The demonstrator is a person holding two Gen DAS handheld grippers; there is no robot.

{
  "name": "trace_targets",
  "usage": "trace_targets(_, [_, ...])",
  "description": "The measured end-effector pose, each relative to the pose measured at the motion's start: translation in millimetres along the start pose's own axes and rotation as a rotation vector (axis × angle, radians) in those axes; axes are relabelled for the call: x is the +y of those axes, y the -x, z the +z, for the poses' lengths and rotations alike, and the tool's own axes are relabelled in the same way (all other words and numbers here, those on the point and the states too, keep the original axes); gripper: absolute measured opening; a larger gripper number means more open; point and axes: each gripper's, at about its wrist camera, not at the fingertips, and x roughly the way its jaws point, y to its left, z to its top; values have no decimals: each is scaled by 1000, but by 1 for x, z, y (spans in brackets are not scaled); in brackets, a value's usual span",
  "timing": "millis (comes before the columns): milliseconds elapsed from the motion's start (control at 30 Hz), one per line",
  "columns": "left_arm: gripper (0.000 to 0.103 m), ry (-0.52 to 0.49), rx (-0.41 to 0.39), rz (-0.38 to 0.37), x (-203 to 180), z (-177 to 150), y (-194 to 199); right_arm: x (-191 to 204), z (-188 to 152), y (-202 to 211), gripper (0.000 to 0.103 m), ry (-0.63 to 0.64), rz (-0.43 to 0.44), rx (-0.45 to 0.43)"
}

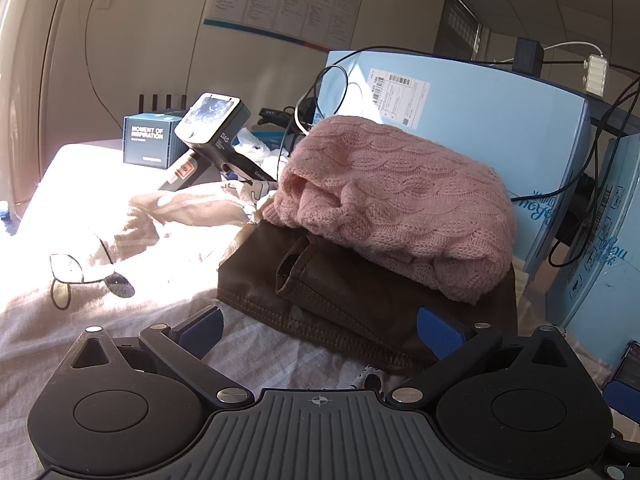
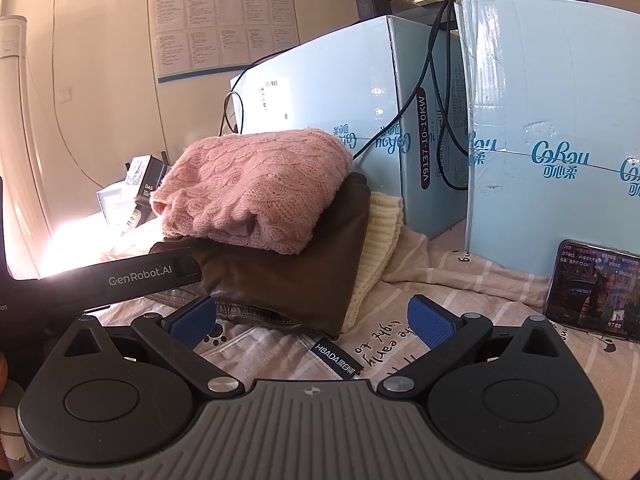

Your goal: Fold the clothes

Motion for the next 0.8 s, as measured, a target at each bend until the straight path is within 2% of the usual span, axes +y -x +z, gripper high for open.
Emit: trace_targets(800, [103, 1, -2, -2, 1, 1, 1, 1, 0, -1, 103, 6, 4, 4])
